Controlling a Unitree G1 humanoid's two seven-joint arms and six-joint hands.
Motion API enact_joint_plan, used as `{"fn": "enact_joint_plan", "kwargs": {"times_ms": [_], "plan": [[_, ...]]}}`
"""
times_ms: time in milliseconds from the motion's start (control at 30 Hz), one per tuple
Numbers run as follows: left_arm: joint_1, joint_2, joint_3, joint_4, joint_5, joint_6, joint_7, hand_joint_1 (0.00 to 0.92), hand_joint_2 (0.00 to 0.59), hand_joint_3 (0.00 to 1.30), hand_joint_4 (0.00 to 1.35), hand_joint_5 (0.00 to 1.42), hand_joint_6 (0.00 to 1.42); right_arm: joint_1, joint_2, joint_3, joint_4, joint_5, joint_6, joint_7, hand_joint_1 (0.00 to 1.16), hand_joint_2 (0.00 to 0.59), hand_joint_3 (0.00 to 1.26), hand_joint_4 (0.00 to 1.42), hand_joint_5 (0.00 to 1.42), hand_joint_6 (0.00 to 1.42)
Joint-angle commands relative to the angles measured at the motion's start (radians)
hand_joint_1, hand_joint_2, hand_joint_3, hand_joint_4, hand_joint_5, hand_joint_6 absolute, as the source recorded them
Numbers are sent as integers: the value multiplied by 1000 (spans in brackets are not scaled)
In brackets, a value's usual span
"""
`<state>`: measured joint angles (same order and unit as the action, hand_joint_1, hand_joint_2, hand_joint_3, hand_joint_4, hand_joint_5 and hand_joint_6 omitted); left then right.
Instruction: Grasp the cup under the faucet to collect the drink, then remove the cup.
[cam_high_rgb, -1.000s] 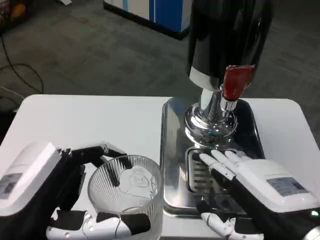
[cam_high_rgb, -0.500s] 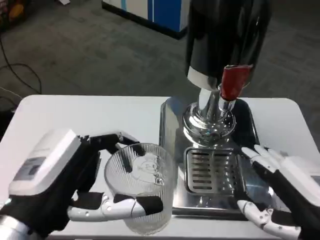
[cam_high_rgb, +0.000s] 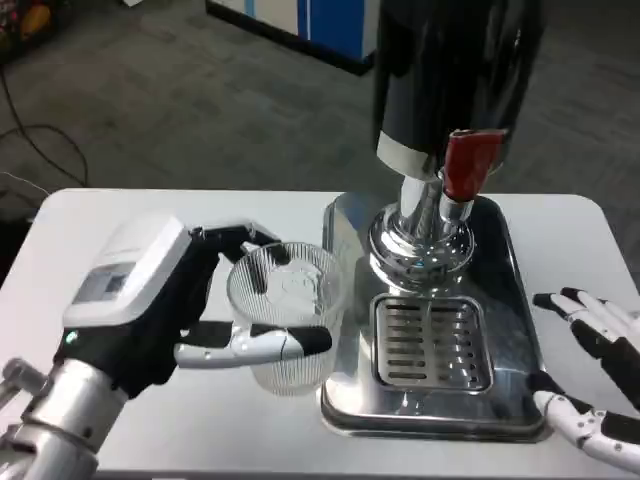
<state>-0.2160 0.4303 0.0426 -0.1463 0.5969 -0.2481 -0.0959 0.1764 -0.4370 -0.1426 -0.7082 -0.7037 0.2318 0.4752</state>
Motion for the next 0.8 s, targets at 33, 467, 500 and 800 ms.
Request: {"fn": "enact_joint_plan", "kwargs": {"times_ms": [33,467,500,800], "plan": [[-122,4,-47,114,27,-20,70,477,29,1055,1132,1338,1424,36,-16,-49,-4,41,1,-5,311,471,86,0,0,0],[-370,-35,-210,400,100,-34,182,477,29,1055,1132,1338,1424,101,-44,-169,-12,152,-19,-15,297,466,86,0,0,0],[-386,-43,-226,424,105,-35,189,477,29,1055,1132,1338,1424,104,-46,-173,-12,158,-20,-16,296,465,86,0,0,0],[-473,-95,-320,563,136,-44,250,477,29,1055,1132,1338,1424,114,-65,-217,-10,203,-23,-14,288,462,86,0,1,0]]}}
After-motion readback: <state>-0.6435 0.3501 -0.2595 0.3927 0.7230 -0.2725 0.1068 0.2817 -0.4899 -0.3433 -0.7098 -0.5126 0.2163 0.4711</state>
